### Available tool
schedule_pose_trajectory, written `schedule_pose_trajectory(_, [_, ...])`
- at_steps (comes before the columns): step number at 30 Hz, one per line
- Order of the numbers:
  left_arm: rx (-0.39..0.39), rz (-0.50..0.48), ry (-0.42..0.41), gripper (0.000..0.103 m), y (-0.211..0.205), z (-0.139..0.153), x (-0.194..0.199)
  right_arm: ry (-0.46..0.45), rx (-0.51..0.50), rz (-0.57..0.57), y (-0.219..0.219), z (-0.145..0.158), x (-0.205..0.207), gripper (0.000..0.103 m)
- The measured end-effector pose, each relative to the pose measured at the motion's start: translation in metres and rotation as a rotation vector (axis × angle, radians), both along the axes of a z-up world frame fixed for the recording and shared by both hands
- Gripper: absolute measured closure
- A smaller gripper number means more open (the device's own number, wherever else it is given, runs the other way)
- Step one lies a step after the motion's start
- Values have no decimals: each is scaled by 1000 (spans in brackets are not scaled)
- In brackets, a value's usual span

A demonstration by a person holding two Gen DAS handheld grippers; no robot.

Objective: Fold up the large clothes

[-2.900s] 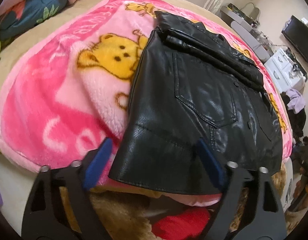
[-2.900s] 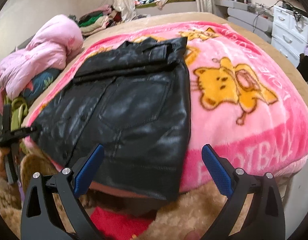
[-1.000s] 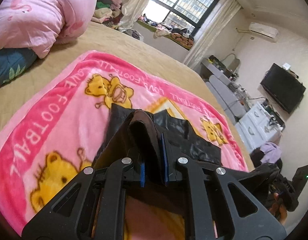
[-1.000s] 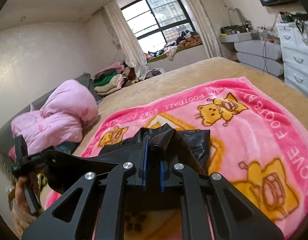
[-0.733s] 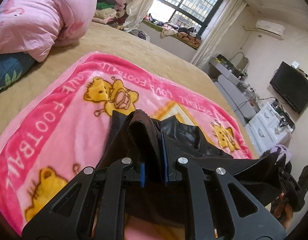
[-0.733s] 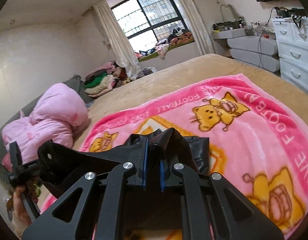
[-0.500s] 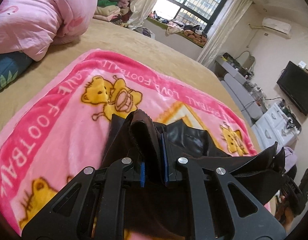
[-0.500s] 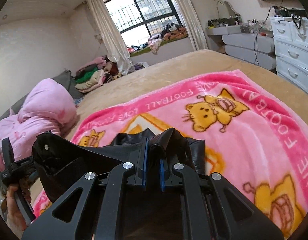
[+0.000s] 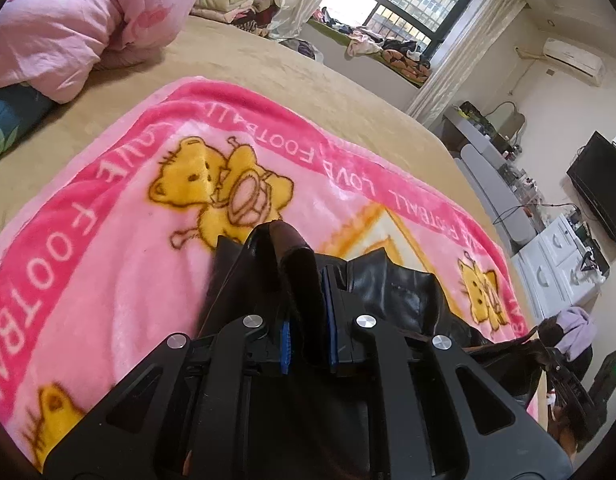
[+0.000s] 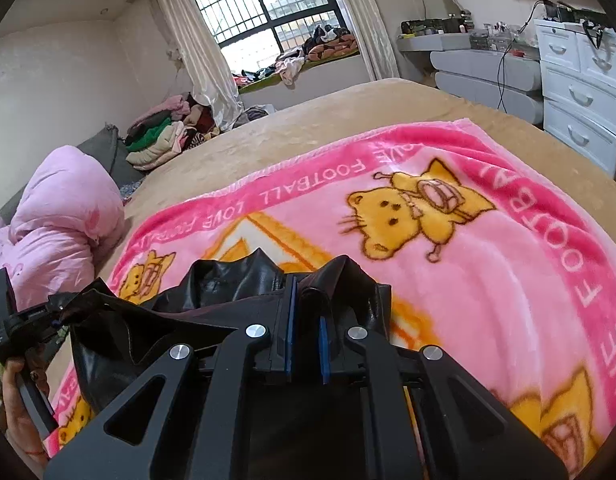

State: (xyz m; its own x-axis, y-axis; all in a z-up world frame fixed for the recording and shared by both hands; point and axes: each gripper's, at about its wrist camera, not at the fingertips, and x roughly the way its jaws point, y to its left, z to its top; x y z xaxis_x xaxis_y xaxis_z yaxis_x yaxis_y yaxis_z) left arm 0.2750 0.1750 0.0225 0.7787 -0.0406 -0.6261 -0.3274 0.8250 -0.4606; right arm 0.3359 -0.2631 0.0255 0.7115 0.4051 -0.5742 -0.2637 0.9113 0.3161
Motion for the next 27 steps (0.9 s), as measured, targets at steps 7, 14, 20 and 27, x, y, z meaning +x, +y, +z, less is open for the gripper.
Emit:
schedule_pose_trajectory(7, [-12,-11,28,89,2,-19,16,54,-17,4,3,-24,18,94])
schedule_pose_trajectory(14, [-41,-31,27,79,6,-23,17,58,0,24,3,-29,18,87])
schedule_pose_trajectory(20, [-36,-43,-3,56,3,-13,13,44,15,62,5,-28,16,74])
schedule_pose_trajectory(27, [68,-9,12,48,9,-5,8,6,-69,57,10,-25,13,47])
